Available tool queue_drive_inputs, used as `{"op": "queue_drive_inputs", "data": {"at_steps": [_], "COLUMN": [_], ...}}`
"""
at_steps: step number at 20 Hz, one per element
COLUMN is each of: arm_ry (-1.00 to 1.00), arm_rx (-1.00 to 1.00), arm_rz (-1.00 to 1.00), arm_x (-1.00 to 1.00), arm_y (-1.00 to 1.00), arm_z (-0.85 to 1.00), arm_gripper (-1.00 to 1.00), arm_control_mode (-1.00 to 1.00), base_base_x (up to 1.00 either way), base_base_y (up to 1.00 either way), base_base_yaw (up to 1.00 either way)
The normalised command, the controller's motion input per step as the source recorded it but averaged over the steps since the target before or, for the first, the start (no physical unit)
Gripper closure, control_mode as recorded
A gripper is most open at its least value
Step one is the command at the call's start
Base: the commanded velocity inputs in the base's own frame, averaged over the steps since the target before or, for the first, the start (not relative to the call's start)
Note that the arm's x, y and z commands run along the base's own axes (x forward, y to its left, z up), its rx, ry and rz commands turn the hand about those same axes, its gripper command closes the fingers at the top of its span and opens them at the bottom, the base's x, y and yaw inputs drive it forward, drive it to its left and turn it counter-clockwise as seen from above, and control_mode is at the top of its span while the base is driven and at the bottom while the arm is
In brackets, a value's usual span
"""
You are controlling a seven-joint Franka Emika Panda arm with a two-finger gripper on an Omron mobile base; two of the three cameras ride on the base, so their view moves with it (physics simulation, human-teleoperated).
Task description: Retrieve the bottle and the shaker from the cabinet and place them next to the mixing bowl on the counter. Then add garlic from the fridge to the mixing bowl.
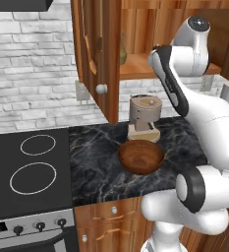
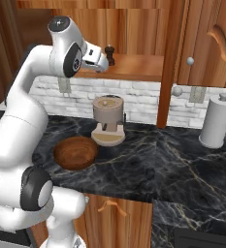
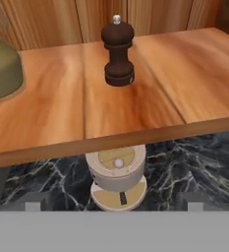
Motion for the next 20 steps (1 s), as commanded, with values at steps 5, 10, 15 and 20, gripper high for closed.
{"op": "queue_drive_inputs", "data": {"at_steps": [5, 10, 15, 20], "arm_ry": [0.0, 0.02, 0.0, -0.06], "arm_rx": [0.0, 0.0, 0.0, 0.0], "arm_rz": [0.04, 0.03, 0.04, 0.02], "arm_x": [0.6, 0.91, 0.56, 0.0], "arm_y": [-0.26, -0.31, -0.14, 0.02], "arm_z": [0.0, 0.0, 0.0, 0.0], "arm_gripper": [-1.0, -1.0, -1.0, -1.0], "arm_control_mode": [-1.0, -1.0, -1.0, -1.0], "base_base_x": [0.0, 0.0, 0.0, 0.0], "base_base_y": [0.0, 0.0, 0.0, 0.0], "base_base_yaw": [0.0, 0.0, 0.0, 0.0]}}
